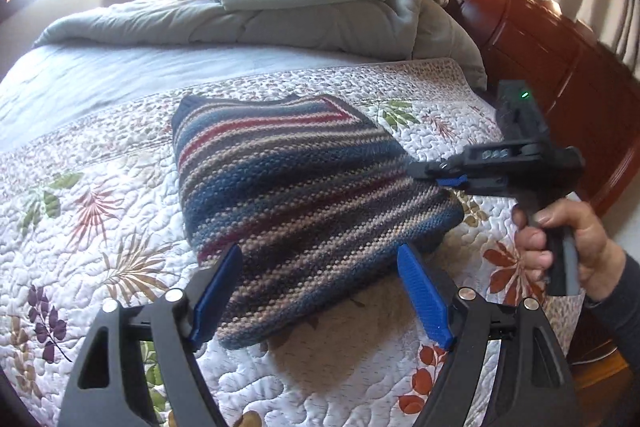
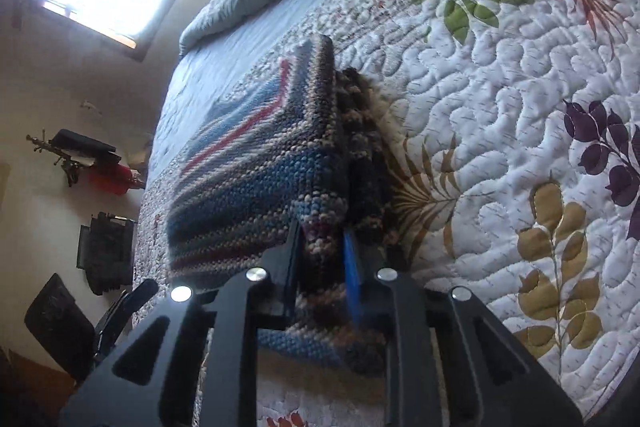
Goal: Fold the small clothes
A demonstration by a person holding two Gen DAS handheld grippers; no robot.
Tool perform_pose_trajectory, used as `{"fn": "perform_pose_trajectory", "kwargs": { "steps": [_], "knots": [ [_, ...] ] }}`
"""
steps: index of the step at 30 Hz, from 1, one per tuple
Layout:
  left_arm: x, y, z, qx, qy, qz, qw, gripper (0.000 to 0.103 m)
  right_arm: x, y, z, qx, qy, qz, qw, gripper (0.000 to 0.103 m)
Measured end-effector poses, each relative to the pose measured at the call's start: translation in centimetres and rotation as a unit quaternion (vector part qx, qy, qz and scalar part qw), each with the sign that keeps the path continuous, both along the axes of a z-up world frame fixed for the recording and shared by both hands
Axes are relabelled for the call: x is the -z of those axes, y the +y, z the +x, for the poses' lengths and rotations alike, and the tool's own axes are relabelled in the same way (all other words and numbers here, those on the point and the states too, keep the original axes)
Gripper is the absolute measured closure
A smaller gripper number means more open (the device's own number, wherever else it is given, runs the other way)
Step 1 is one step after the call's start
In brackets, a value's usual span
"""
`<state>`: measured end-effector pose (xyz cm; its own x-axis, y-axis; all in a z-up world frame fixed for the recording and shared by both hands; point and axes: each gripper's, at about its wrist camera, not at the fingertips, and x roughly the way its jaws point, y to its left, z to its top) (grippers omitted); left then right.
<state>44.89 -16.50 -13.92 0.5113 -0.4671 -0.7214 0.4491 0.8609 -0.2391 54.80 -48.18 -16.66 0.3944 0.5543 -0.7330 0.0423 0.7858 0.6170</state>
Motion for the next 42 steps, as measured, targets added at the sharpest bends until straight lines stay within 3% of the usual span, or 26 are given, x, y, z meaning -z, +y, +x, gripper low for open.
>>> {"fn": "perform_pose_trajectory", "kwargs": {
  "steps": [4, 6, 7, 8, 9, 13, 16, 19, 20, 22, 24, 26, 28, 30, 33, 35, 39, 40, 41, 42],
  "knots": [
    [-0.1, 0.2, -0.7, -0.002, -0.015, 0.01, 0.9998, 0.023, -0.4, -0.4, -2.5, 0.004, 0.01, 0.005, 1.0, 0.043],
    [-0.2, 0.4, -1.1, -0.004, -0.015, 0.009, 0.9998, 0.023, 0.1, 0.0, -3.3, 0.0, 0.02, 0.006, 1.0, 0.044],
    [-0.2, 0.5, -1.2, -0.005, -0.014, 0.008, 0.9999, 0.023, 0.4, 0.3, -3.5, -0.003, 0.023, -0.001, 1.0, 0.054],
    [-0.2, 0.7, -1.5, -0.007, -0.012, 0.007, 0.9999, 0.023, 0.7, 0.4, -3.6, -0.002, 0.025, -0.012, 1.0, 0.082],
    [-0.3, 0.8, -1.8, -0.008, -0.01, 0.008, 0.9999, 0.023, 1.0, 0.2, -3.6, 0.005, 0.03, -0.011, 0.999, 0.092],
    [-0.8, 1.3, -3.1, -0.006, -0.005, 0.011, 0.9999, 0.023, 2.8, -1.3, -4.5, 0.033, 0.046, -0.021, 0.998, 0.092],
    [-0.8, 2.7, -3.5, -0.005, 0.021, -0.009, 0.9997, 0.023, 2.0, -1.2, -5.3, 0.027, 0.031, 0.002, 0.999, 0.09],
    [-0.6, 4.8, -3.9, -0.007, 0.045, -0.044, 0.998, 0.023, 0.2, -1.2, -6.1, 0.034, 0.016, 0.006, 0.999, 0.082],
    [-0.3, 5.5, -3.9, -0.009, 0.058, -0.057, 0.9967, 0.023, 0.0, -1.2, -6.2, 0.036, 0.016, 0.006, 0.999, 0.073],
    [0.4, 7.1, -3.8, -0.018, 0.089, -0.089, 0.9919, 0.023, -0.1, -1.2, -6.4, 0.042, 0.018, 0.004, 0.999, 0.058],
    [1.0, 8.6, -3.4, -0.028, 0.11, -0.125, 0.9856, 0.022, 0.3, -1.0, -6.2, 0.043, 0.02, 0.008, 0.999, 0.056],
    [1.7, 9.8, -2.8, -0.038, 0.131, -0.161, 0.9775, 0.021, 1.2, -0.5, -6.2, 0.037, 0.03, -0.004, 0.999, 0.081],
    [2.6, 11.0, -1.8, -0.05, 0.153, -0.201, 0.9662, 0.02, 2.8, -0.7, -6.2, 0.044, 0.054, -0.034, 0.997, 0.082],
    [3.7, 12.1, -0.1, -0.069, 0.174, -0.232, 0.9544, 0.02, 3.1, -1.2, -6.4, 0.046, 0.055, -0.021, 0.997, 0.079],
    [4.7, 13.2, 2.6, -0.082, 0.198, -0.26, 0.9416, 0.018, 0.6, -1.7, -6.4, 0.032, 0.011, 0.0, 0.999, 0.073],
    [5.3, 13.6, 4.3, -0.088, 0.204, -0.268, 0.9375, 0.017, -0.9, -2.0, -5.3, 0.029, -0.013, 0.001, 0.999, 0.058],
    [6.9, 13.7, 6.9, -0.1, 0.221, -0.281, 0.9288, 0.017, 0.3, -0.8, -2.1, 0.003, 0.018, 0.013, 1.0, 0.049],
    [7.3, 13.6, 7.3, -0.106, 0.222, -0.282, 0.9272, 0.017, 0.8, -0.4, -1.5, -0.001, 0.023, 0.014, 1.0, 0.049],
    [7.5, 13.6, 7.6, -0.11, 0.222, -0.286, 0.9255, 0.017, 1.3, 0.0, -1.1, -0.008, 0.026, 0.021, 0.999, 0.057],
    [7.7, 13.6, 7.8, -0.11, 0.224, -0.291, 0.9238, 0.017, 1.4, 0.3, -1.3, -0.01, 0.025, 0.023, 0.999, 0.072]
  ]
}}
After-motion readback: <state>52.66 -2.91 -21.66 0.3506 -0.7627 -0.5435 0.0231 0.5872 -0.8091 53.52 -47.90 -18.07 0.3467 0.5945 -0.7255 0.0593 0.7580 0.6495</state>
